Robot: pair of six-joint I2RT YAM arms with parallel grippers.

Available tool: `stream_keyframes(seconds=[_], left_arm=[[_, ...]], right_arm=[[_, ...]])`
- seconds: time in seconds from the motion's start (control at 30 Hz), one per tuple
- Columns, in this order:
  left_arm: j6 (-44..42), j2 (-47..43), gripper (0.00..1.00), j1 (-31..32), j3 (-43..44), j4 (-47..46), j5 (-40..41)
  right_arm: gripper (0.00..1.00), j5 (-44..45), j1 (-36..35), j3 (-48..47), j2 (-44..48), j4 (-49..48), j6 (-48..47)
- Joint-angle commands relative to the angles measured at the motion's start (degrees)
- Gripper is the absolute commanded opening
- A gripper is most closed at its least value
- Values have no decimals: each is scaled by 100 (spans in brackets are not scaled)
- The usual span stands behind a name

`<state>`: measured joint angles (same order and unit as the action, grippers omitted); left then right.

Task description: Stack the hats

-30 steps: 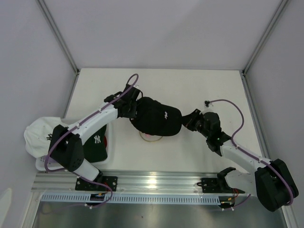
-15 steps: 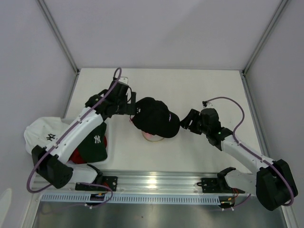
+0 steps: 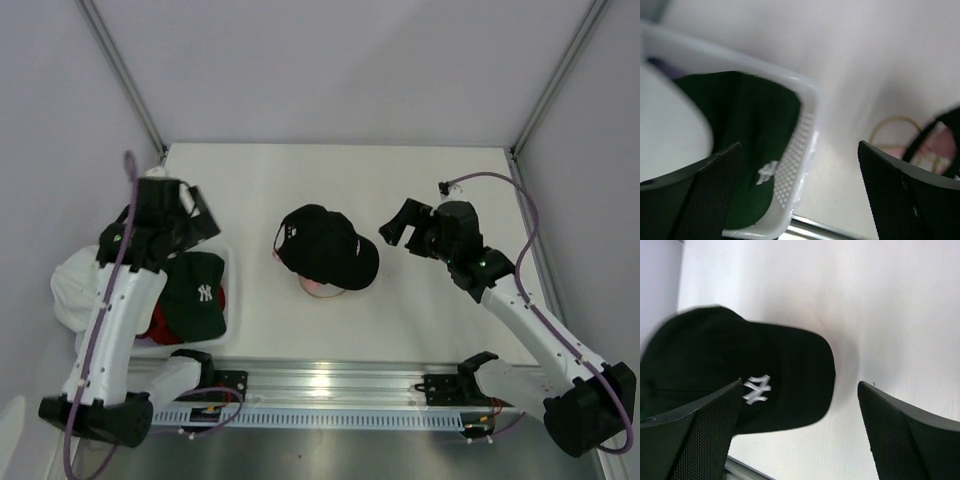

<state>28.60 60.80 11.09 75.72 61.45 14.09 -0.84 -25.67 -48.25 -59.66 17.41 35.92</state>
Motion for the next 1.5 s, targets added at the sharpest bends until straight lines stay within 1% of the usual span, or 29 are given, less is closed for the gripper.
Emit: stream_keyframes(seconds=[0.0,0.07,0.1,0.17,0.2,0.23,0.27,0.3,0.37,0.43,0.47,0.5,0.53,0.6,0.67,0.7,0.73,0.8,0.93,0.97,1.0,1.07,1.17,1.23,1.33,1.37,1.4,1.47], left_arm=[[884,-629,99,-1437,347,1307,1172],[954,-971,100,-2073,172,1448,1350],[937,-1043,100,-2650,127,1423,1455],[893,-1105,99,-3102,-109,1238,1684],[1102,-1053,99,-3409,-110,1290,1842],[1243,-983,100,-3542,-110,1343,2165],[1506,-851,99,-3648,-76,1378,2273],[1569,-815,99,-3858,-84,1326,2335],[1535,-762,100,-4035,-110,1090,2335],[1369,-762,100,-4246,-250,555,2327],[1098,-780,99,-4317,-303,300,2135],[1008,-815,100,-4465,-521,-103,2064],[929,-806,99,-4562,-602,-298,1993],[639,-771,95,-4764,-813,-842,1756],[254,-710,91,-4844,-1085,-1178,1502],[173,-675,91,-4871,-1138,-1310,1248],[155,-587,91,-4880,-1269,-1476,1150],[-91,-534,91,-4880,-1419,-1802,693],[-285,-542,89,-4880,-1849,-2470,209],[-267,-595,82,-4871,-1964,-2645,209],[-232,-604,76,-4880,-2017,-2664,226],[-215,-560,69,-4880,-2044,-2639,235],[-232,-464,54,-4880,-1983,-2524,410],[-232,-402,47,-4880,-1921,-2428,446],[-197,-489,23,-4880,-1825,-2279,341],[-171,-533,7,-4880,-1729,-2226,192],[-127,-586,1,-4880,-1684,-2156,121],[-92,-761,1,-4880,-1422,-1962,-81]], right_arm=[[99,85,115,-938,42,570,-541],[100,-179,133,-1133,-2,597,-604],[100,-249,141,-1195,-11,562,-604],[99,-530,159,-1275,-19,431,-613],[100,-609,150,-1283,-28,299,-613],[100,-732,150,-1266,-37,229,-613],[100,-794,176,-1257,-54,115,-630],[100,-882,185,-1257,-89,70,-648],[100,-1172,238,-1370,-265,113,-700],[100,-1391,255,-1520,-510,245,-727],[99,-1419,264,-1677,-573,385,-762],[99,-1436,256,-1714,-625,412,-780],[100,-1410,256,-1732,-661,412,-780],[100,-1349,247,-1741,-652,325,-710],[100,-1252,247,-1741,-635,237,-622],[100,-1208,229,-1714,-626,219,-526],[100,-1190,221,-1697,-626,184,-481],[100,-1173,194,-1688,-670,131,-385],[100,-1243,115,-1863,-836,192,-436],[100,-1234,98,-1916,-872,262,-463],[100,-1226,89,-1968,-950,280,-498],[99,-1243,80,-2092,-1004,316,-542],[100,-1296,62,-2145,-1065,246,-516],[100,-1331,54,-2162,-1074,202,-472],[99,-1331,-25,-2302,-1092,193,-446],[100,-1322,-52,-2451,-1118,210,-446],[100,-1313,-104,-2513,-1118,210,-446],[99,-1296,-149,-2671,-1162,202,-411]])
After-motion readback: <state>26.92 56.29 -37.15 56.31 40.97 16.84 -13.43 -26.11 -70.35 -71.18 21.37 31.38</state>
